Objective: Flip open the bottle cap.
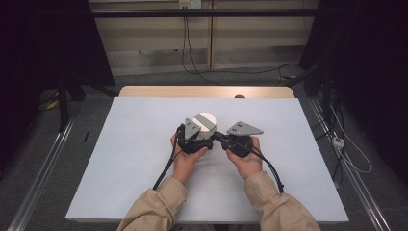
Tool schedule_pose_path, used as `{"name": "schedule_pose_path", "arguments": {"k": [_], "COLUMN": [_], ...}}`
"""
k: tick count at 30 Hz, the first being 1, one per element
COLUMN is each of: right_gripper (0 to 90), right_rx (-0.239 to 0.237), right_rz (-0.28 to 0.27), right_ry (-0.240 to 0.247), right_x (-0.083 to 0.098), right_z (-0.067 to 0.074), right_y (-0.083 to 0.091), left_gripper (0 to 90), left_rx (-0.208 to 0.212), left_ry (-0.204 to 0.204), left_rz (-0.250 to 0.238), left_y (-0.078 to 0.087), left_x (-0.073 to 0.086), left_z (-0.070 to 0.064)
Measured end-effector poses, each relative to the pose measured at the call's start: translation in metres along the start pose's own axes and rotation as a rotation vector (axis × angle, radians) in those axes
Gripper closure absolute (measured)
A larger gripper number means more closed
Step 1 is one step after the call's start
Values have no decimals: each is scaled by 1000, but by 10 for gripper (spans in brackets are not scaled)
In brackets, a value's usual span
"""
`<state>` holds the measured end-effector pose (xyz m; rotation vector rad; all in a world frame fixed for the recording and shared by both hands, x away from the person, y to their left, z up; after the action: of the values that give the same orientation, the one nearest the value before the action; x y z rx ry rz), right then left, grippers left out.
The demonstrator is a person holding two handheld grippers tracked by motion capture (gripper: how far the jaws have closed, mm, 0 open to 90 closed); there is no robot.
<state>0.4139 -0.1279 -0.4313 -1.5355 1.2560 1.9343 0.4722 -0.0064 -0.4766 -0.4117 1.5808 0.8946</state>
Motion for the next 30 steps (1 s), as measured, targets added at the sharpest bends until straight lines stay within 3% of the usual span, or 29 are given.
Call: {"name": "schedule_pose_path", "arguments": {"k": [30], "right_gripper": [900], "right_rx": [10], "right_rz": [-14], "right_ry": [8], "right_x": [-14], "right_z": [2], "right_y": [-4], "left_gripper": [188], "left_rx": [-2], "left_ry": [-5], "left_rz": [3], "left_y": [0], "left_x": [0], "left_z": [0]}}
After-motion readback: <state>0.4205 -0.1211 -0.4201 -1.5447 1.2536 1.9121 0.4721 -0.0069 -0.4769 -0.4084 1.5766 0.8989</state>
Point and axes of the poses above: each handheld gripper's, and its own axes: y roughly backward along the jaws, x roughly out of its underside, z roughly to its left, the point moved 5 cm from there along -y, roughly forward along the jaws
